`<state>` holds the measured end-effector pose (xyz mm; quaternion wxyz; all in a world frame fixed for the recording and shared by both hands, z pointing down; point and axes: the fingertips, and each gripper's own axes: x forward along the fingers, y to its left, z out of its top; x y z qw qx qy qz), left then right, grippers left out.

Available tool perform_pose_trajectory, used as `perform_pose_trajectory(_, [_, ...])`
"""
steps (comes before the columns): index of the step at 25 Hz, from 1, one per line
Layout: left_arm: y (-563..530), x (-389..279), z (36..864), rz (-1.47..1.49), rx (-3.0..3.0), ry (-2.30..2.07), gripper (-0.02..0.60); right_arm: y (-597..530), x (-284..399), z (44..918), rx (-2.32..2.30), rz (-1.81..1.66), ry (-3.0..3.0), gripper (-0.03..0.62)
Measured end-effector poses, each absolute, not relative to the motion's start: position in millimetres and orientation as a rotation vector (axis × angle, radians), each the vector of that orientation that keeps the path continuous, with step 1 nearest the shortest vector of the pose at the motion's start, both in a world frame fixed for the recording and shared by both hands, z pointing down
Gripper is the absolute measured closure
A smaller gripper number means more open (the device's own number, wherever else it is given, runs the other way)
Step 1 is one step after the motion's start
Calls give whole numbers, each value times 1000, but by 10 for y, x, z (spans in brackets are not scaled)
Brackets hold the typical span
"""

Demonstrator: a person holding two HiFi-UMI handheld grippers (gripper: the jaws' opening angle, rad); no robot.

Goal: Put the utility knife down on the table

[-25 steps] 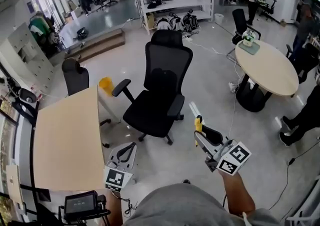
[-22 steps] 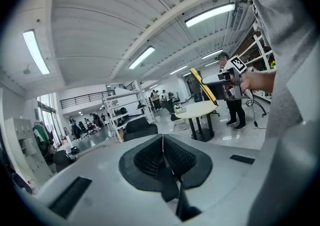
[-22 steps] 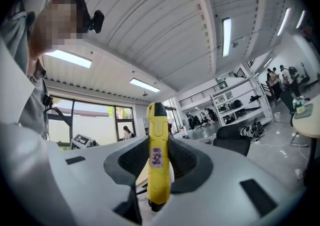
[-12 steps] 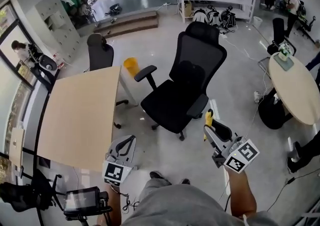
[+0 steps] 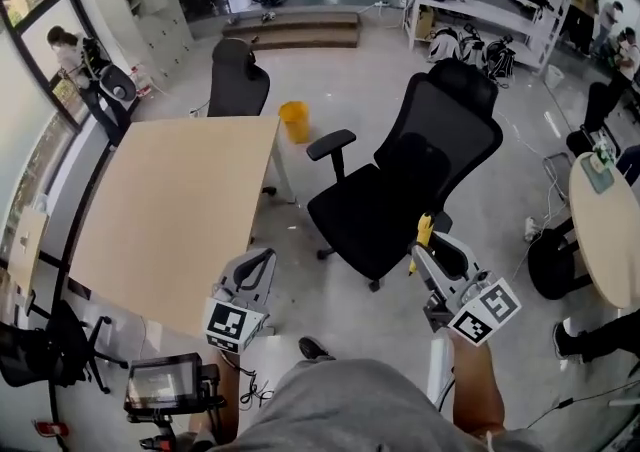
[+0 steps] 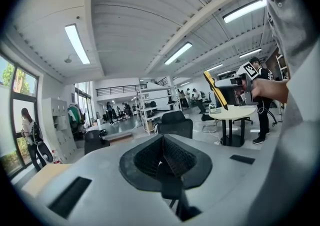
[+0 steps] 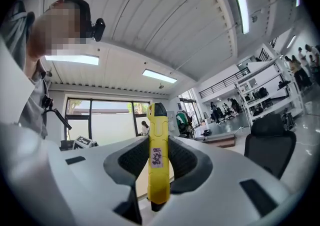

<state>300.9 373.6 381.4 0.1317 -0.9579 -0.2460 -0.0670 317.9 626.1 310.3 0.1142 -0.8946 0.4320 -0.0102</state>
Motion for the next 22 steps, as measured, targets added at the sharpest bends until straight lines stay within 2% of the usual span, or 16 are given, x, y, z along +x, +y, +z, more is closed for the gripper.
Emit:
perform_pose_trajectory(11, [2627, 3378, 3788, -199, -2819, -577, 575, 4984, 3910, 3093, -2548, -67, 1436, 474])
perform_pose_trajectory(22, [2016, 3759, 3834, -293, -2893, -201, 575, 4193, 4891, 3140, -2334, -128, 1735, 474])
